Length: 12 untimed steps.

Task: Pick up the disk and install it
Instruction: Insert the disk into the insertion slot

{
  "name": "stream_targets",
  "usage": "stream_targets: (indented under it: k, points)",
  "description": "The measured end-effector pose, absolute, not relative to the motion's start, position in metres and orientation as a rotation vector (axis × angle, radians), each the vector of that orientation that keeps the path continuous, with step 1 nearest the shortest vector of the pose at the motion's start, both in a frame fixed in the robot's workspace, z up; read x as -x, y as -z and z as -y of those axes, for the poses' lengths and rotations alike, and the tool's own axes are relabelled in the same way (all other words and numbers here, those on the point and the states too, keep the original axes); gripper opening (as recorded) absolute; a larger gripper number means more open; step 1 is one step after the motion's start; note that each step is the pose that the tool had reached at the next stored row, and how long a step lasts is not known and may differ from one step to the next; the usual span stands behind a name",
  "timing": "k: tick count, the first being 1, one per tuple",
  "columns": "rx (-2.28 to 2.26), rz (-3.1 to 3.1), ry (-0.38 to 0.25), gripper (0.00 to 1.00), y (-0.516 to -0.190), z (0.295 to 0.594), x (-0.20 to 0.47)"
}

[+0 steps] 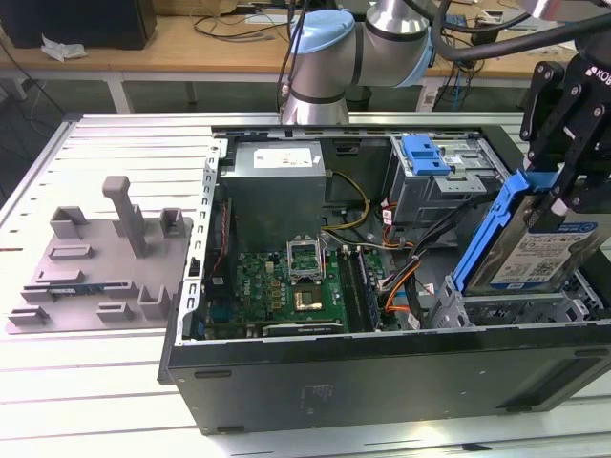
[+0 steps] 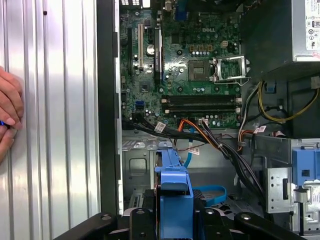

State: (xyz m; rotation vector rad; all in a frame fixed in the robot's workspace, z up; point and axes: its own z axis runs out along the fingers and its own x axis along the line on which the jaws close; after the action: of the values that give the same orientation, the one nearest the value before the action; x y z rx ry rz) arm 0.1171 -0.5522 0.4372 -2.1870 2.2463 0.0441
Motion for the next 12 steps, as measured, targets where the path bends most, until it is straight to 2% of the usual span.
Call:
stream_targets:
  k: [12]
  points:
    - [2.187, -2.246, -0.044, 0.36, -0.426, 0.552, -0.117]
